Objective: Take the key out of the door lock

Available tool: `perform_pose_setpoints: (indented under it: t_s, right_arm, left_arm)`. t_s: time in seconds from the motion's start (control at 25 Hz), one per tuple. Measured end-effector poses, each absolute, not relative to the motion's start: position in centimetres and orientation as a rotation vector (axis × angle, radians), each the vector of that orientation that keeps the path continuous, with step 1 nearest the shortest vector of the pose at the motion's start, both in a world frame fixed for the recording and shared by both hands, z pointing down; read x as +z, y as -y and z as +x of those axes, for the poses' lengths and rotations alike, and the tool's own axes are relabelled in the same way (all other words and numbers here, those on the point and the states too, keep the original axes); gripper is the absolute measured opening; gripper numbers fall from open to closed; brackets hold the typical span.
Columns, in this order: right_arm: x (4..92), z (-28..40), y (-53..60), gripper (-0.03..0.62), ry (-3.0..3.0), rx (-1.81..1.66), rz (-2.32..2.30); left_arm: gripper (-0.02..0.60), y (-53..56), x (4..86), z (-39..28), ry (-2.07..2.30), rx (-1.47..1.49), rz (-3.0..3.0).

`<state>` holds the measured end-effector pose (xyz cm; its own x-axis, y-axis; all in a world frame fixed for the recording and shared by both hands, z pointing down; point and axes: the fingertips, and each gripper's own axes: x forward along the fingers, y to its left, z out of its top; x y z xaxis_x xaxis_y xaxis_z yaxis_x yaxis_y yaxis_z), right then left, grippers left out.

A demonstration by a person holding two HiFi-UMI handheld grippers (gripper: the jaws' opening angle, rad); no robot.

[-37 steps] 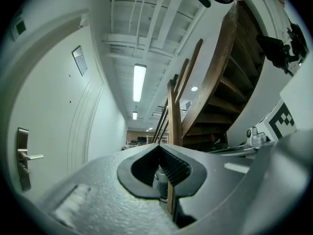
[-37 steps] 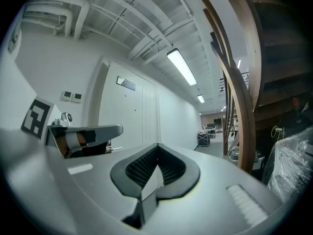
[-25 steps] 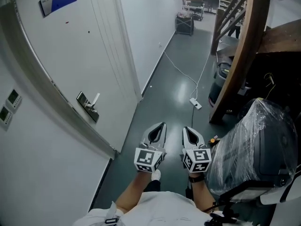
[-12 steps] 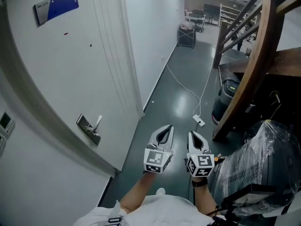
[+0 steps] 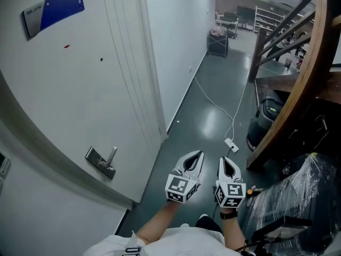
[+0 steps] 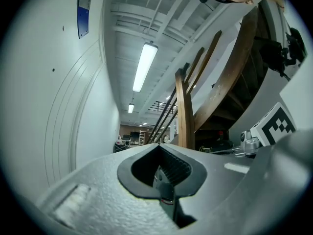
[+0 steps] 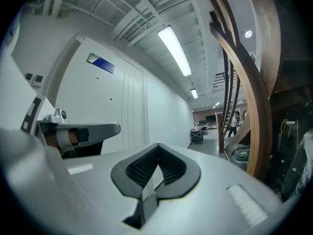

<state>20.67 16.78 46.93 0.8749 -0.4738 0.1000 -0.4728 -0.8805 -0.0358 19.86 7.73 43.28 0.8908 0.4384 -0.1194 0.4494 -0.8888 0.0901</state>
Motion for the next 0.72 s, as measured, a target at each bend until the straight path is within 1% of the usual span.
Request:
perform_pose_setpoints:
  t_s: [0.32, 0.52, 0.72]
  right_arm:
    - [48.4, 30.3, -14.1, -0.008, -0.95, -0.19, -2.976]
    - [46.9, 37.5, -11.9, -0.008, -1.142, -0.154, -2.927]
    - [46.2, 40.8, -6.2, -0.008, -1.458, -0.135, -2.807]
  left_arm:
    - [0.0, -5.8, 45.1, 28.7, -0.551, -0.1, 2.957]
    - [0.0, -3.8, 43.5, 34.4, -0.362, -0.146, 3.023]
    - [0.0, 1.6, 43.0, 36.4, -0.033, -0.178, 3.053]
